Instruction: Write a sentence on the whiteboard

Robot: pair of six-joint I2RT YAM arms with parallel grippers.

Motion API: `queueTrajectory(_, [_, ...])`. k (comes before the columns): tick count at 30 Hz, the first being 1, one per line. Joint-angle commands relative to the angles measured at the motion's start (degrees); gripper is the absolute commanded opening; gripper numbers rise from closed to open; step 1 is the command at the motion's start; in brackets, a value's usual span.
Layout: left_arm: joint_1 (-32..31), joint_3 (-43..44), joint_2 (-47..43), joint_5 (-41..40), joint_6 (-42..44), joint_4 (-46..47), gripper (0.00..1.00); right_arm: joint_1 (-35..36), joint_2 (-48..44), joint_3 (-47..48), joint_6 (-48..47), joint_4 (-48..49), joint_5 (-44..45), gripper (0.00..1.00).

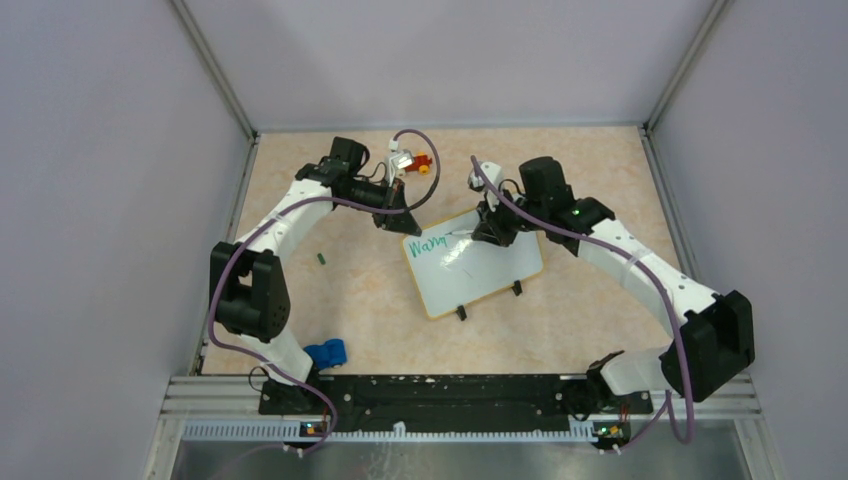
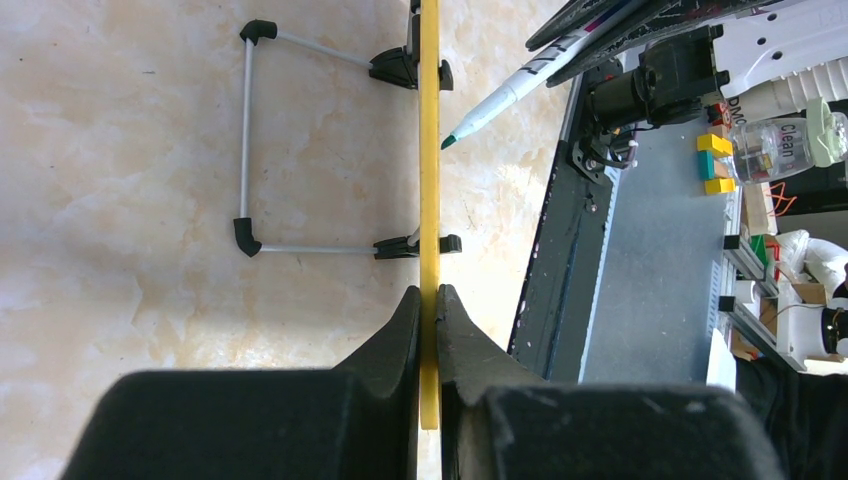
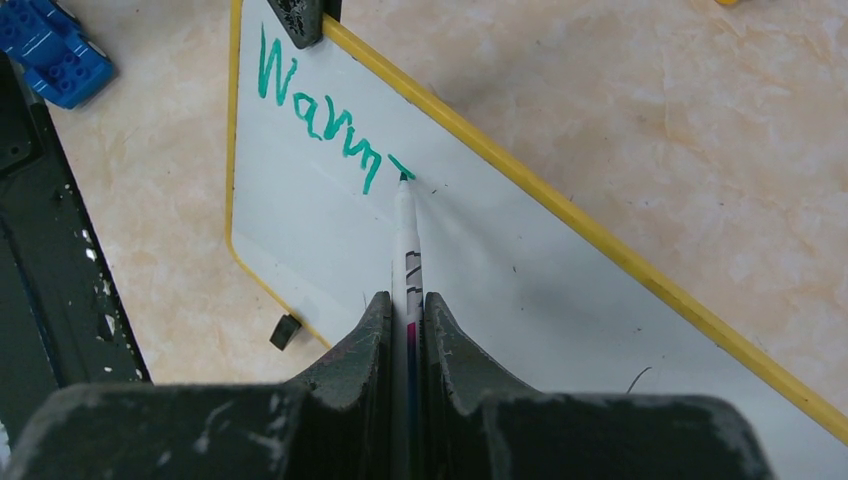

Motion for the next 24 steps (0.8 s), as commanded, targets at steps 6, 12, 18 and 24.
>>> queueTrajectory(6, [-0.6,-0.9,-2.0,0.3,1.3,-0.9,0.0,0.3,-0.2,3.1,0.2,3.6,-0.3,0.0])
queueTrajectory(12, [-0.6,-0.5,-1.6,0.4,1.2,-0.9,0.0,0.3,0.9,3.7,0.3,3.8,-0.3,0.0])
queueTrajectory(18, [-0.6,-0.5,-1.6,0.4,1.4,-1.0,0.0,0.3,1.4,3.0,-0.1,3.4,-0.1,0.0])
queueTrajectory(24, [-0.6,-0.5,-1.6,0.3,1.4,-1.0,0.0,0.3,0.2,0.5,-0.7,2.5,0.0,0.0])
